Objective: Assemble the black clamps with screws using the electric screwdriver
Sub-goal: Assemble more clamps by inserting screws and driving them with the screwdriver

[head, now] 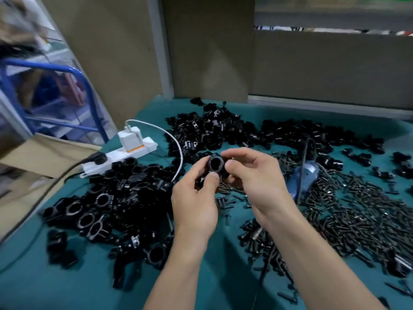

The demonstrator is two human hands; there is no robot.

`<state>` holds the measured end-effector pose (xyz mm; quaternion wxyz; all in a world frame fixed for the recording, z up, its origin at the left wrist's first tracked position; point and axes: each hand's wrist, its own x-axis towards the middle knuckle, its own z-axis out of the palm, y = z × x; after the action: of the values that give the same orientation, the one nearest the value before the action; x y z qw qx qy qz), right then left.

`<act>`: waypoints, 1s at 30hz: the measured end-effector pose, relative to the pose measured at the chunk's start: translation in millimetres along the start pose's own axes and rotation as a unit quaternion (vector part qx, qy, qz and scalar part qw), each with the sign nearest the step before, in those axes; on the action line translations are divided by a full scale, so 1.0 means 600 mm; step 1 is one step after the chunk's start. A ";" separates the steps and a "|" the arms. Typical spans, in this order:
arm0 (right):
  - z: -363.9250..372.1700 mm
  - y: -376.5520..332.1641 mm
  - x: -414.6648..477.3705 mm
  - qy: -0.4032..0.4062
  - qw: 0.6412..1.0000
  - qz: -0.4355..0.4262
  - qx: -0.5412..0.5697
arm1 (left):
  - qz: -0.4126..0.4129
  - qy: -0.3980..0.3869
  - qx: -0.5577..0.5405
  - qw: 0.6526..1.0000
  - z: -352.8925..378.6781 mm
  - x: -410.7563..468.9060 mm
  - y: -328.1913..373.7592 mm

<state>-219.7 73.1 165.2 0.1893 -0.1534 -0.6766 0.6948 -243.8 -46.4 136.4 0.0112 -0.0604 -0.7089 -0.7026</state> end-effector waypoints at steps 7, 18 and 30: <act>0.199 -0.066 0.053 -0.213 0.966 -0.055 -0.139 | -0.103 0.229 -0.300 0.920 -0.071 0.024 0.027; 0.340 -0.012 0.077 -0.394 0.768 -0.173 -0.475 | -0.178 0.231 -0.339 0.894 -0.131 0.046 0.003; 0.154 -0.020 0.138 -0.103 0.928 -0.049 -0.356 | -0.046 0.144 -0.205 0.967 -0.067 0.077 0.000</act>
<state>-335.5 31.0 184.0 0.0854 -0.1048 -0.9019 0.4102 -292.6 -83.2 141.6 0.0680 0.0731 -0.5423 -0.8342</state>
